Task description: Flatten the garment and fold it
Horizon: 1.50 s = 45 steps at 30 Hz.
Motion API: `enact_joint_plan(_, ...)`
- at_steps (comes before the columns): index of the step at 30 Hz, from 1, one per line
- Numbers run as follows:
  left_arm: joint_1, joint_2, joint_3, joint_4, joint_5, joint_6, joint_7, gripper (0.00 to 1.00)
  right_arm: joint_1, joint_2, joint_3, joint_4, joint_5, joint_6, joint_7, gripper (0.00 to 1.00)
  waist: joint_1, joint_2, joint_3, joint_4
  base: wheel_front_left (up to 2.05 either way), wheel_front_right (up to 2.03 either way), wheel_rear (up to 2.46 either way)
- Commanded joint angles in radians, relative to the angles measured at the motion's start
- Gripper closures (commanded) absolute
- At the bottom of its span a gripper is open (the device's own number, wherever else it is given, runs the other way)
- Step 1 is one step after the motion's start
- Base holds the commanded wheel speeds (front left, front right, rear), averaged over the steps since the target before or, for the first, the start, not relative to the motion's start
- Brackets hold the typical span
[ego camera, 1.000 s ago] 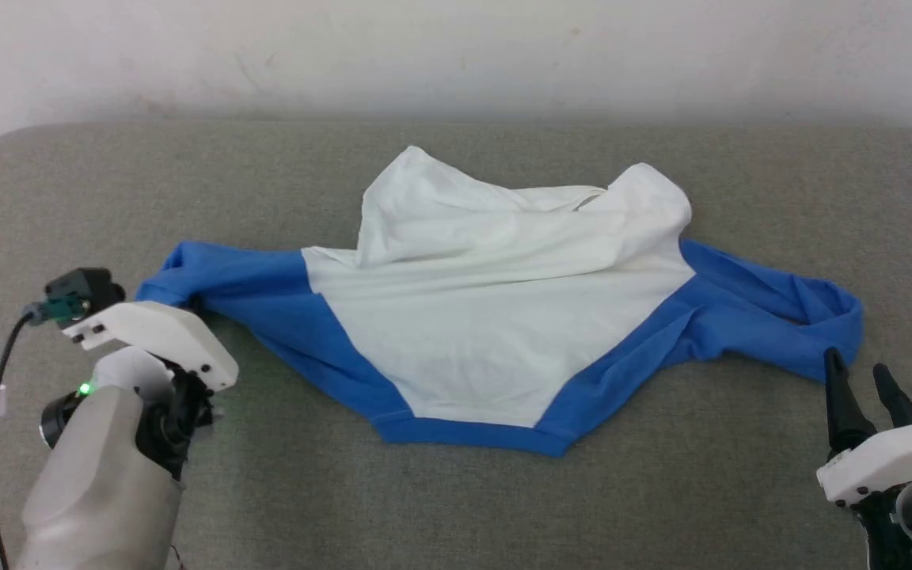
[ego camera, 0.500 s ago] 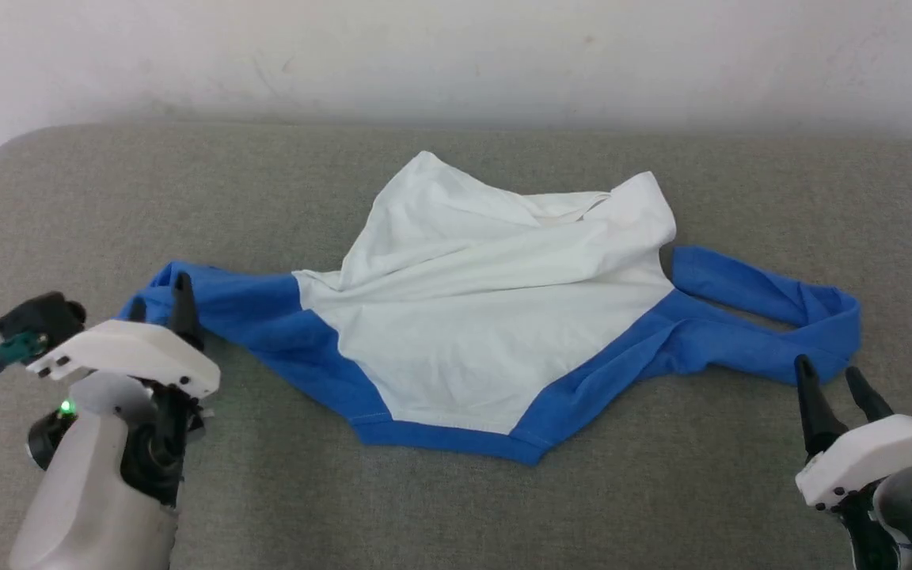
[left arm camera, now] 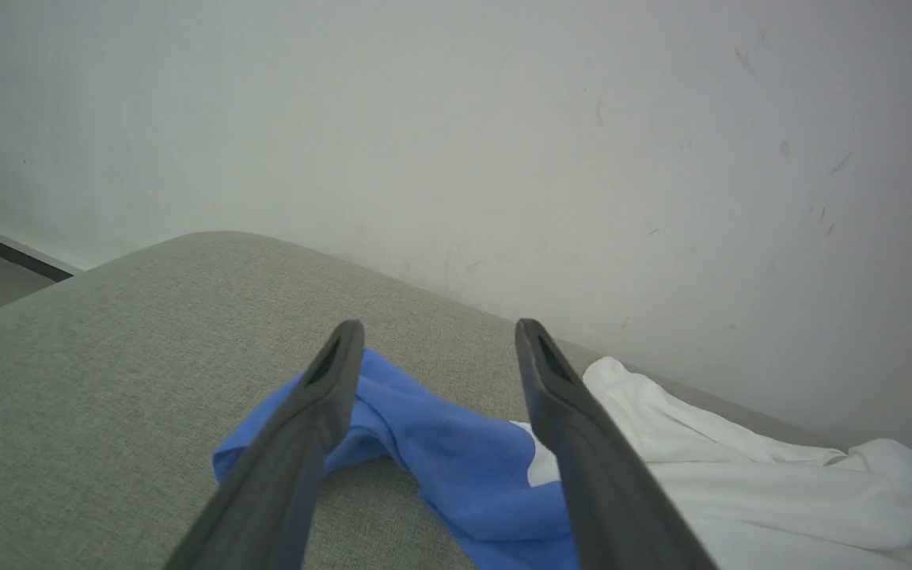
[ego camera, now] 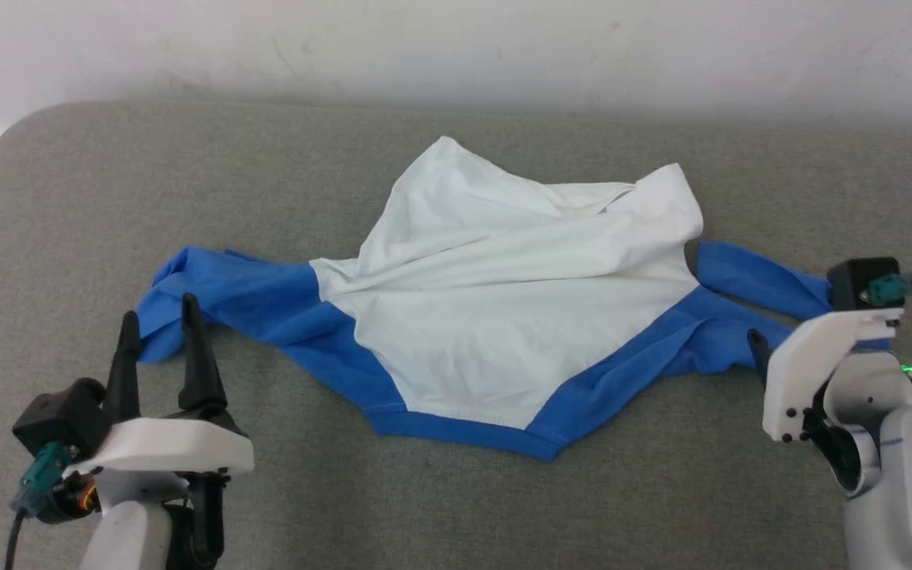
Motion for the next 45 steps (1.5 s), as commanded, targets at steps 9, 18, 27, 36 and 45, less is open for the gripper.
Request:
enact_joint_plan(9,0.000,-0.082,0.037,0.022,0.065,-0.072,-0.005,0.00,-0.050,-0.026,0.053,0.116,-0.057,-0.001,0.223,0.00,0.0000,0.0000,0.025,0.040,0.00,0.00,0.00)
enact_joint_plan(18,-0.006,-0.114,0.068,0.060,0.090,-0.116,-0.005,0.00,-0.028,-0.032,0.011,0.075,0.000,-0.001,0.142,1.00,0.0000,0.0000,0.018,0.026,0.00,0.00,0.00)
enact_joint_plan(27,-0.002,-0.135,0.076,0.096,0.102,-0.146,-0.005,0.00,0.139,-0.015,-0.204,-0.054,0.014,-0.001,0.119,1.00,0.0000,0.0000,-0.004,0.021,0.00,0.00,0.00)
enact_joint_plan(36,0.011,-0.145,0.068,0.131,0.103,-0.157,-0.002,0.00,0.186,0.001,-0.278,-0.102,0.078,-0.001,0.029,0.00,0.0000,0.0000,-0.024,0.007,0.00,0.00,0.00)
enact_joint_plan(45,0.044,-0.163,-0.016,0.150,-0.015,-0.182,0.247,0.00,0.285,0.002,-0.337,-0.154,0.211,-0.001,-0.100,0.00,0.0000,0.0000,-0.045,0.003,0.00,0.00,0.00)
